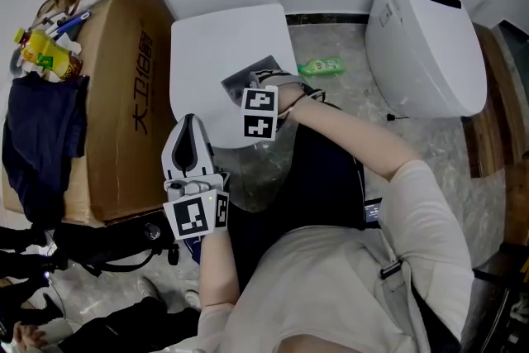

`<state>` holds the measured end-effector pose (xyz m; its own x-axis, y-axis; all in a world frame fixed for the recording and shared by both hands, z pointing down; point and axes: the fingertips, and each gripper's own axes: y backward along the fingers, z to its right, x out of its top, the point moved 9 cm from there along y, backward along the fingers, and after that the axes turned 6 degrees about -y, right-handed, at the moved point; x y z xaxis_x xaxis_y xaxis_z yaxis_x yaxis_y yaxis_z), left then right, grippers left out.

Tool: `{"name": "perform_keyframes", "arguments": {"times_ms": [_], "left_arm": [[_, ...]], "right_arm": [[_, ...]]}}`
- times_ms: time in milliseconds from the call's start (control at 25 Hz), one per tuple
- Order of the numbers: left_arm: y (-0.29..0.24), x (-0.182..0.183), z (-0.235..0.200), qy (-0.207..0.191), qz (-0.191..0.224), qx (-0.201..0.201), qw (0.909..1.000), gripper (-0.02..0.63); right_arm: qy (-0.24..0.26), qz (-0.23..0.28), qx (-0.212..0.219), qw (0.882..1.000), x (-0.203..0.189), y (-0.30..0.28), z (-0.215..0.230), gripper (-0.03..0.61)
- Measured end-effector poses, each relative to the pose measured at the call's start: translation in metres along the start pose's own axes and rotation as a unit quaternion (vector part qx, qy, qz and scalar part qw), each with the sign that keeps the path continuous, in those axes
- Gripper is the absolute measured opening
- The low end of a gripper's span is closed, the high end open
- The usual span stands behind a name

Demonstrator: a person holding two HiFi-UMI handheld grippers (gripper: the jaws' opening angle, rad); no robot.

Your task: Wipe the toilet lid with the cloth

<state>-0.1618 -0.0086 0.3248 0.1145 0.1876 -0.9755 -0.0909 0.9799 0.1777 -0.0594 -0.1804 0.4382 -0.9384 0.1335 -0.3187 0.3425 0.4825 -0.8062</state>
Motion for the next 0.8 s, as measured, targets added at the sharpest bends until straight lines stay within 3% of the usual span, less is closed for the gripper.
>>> {"name": "perform_keyframes", "arguments": {"times_ms": [400,640,720,800], "left_arm": [[0.002,-0.004,-0.004,0.007,-0.001,0.001,1.0000,0.015],[0.001,-0.003,-0.002,0.008,-0.002,-0.002,1.0000,0.015],[0.001,-0.002,-0.002,0.006,-0.004,-0.002,1.0000,0.015],[0.002,-0.003,-0.002,0.003,-0.006,-0.001,1.0000,0.015]], "right_arm": [[0.023,0.005,0.072,0.997,-0.004,0.042,-0.065,0.048],[0.011,-0.004,0.113,0.993,-0.003,0.047,-0.067,0.048],[-0.001,0.000,0.101,0.995,-0.001,0.045,-0.054,0.048],[-0.001,0.007,0.058,0.998,0.004,0.042,-0.035,0.048]]}}
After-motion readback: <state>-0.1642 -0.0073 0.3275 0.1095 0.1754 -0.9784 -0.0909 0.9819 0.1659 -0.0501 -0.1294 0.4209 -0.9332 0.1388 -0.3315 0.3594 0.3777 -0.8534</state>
